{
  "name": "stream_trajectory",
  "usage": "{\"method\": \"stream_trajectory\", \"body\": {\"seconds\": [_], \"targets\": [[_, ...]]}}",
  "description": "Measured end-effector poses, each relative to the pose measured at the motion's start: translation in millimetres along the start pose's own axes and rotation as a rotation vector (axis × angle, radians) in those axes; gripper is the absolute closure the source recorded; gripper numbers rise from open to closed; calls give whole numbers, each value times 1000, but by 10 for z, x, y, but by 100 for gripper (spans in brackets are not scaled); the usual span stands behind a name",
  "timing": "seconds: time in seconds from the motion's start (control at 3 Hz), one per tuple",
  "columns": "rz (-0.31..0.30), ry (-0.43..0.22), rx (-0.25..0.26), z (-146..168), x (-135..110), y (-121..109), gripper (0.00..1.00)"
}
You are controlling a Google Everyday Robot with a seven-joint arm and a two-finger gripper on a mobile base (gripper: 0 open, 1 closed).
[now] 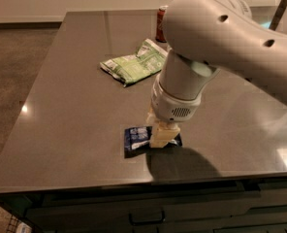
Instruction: Move rxbar blueberry near green jalapeno chip bag
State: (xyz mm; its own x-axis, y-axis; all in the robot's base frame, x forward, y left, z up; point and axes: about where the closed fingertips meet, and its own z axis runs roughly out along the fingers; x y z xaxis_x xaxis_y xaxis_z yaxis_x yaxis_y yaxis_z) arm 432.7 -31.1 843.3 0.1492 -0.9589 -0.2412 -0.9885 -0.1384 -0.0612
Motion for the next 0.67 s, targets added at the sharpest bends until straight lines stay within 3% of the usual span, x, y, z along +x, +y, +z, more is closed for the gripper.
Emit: {"method": "stream_trajectory", "body": {"seconds": [0.67], "targets": [[125, -62, 107, -453, -40, -599, 100]]}}
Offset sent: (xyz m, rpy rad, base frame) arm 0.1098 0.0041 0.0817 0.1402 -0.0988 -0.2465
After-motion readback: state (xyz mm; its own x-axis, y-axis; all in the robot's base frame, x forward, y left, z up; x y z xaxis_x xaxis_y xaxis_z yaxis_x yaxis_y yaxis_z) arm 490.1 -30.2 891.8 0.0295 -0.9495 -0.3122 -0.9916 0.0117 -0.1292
